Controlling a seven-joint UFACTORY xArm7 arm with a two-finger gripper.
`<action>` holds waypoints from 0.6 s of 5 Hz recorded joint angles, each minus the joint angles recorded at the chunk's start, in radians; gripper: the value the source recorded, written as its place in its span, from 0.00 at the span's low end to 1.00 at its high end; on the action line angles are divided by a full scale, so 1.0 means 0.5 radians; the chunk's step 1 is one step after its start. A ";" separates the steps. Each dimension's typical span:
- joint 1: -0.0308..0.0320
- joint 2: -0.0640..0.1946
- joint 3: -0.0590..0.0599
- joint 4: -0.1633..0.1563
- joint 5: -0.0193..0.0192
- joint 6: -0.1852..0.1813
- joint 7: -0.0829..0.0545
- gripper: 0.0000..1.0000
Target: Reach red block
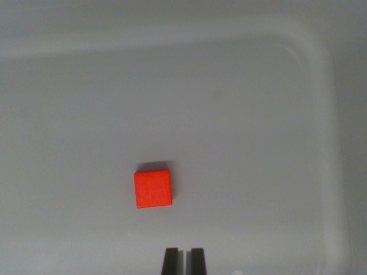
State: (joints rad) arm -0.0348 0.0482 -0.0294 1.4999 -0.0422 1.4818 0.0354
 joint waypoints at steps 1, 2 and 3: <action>0.000 0.000 0.000 0.000 0.0000 0.000 0.000 0.00; 0.003 0.023 0.001 -0.046 0.0017 -0.065 -0.002 0.00; 0.003 0.023 0.001 -0.046 0.0017 -0.065 -0.002 0.00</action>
State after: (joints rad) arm -0.0335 0.0597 -0.0289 1.4769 -0.0413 1.4493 0.0346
